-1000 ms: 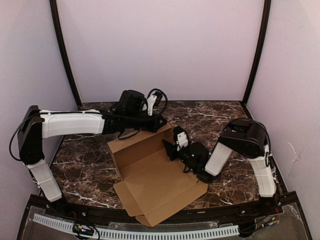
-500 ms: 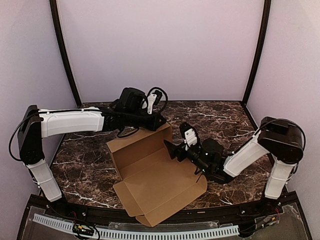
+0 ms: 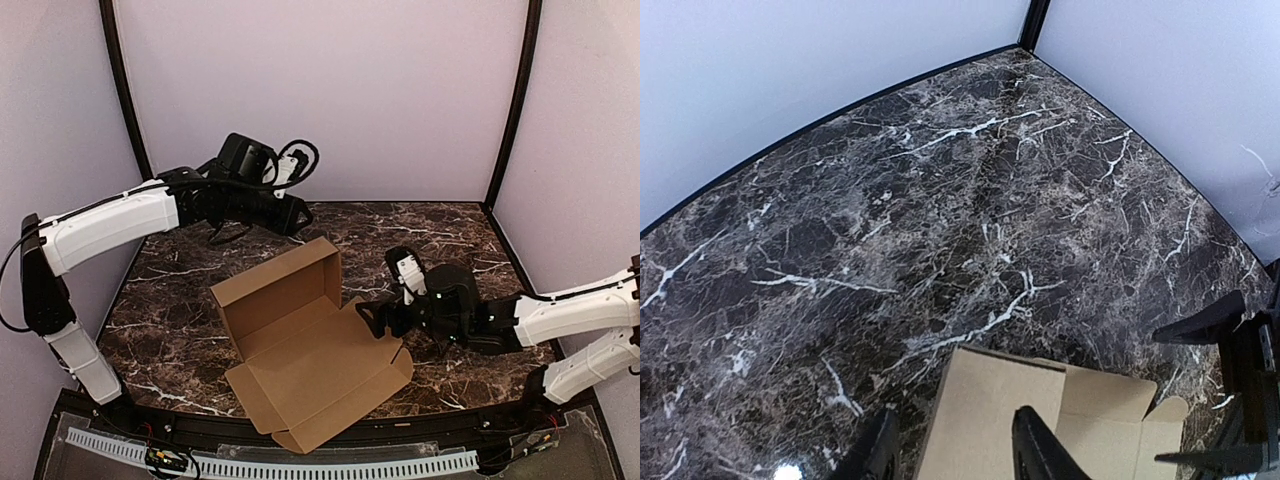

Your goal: Fold the paper box

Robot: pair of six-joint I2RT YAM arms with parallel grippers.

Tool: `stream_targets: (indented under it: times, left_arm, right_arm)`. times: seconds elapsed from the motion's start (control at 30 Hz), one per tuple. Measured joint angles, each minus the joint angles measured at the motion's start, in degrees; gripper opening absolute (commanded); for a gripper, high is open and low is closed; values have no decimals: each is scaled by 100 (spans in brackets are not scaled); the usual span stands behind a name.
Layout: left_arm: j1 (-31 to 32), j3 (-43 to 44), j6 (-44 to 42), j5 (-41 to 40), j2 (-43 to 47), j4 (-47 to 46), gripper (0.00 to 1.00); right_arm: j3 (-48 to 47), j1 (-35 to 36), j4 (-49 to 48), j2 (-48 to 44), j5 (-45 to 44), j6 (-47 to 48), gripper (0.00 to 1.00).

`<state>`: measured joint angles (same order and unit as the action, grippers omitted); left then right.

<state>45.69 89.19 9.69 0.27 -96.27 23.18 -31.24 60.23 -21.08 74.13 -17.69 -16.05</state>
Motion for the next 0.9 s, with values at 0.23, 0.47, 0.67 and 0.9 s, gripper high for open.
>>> stream_targets:
  times: [0.23,0.47,0.67,0.9]
  left_arm:
    - [-17,-299,-223,-448,957,601,48]
    - [-177,-1394,-188,-348,1576,702,51]
    - [-444,-2149,-4,251,1652,649,52]
    - [-584,-2496,203,813,1799,293,52]
  right_arm:
    - [4,-2,2533,-1582,310,-1257,99]
    - [442,39,3932,-3062,1180,-2736,98]
    - [658,647,4489,-2894,1565,-4039,99]
    - [964,1209,4181,-2415,1657,-5222,99]
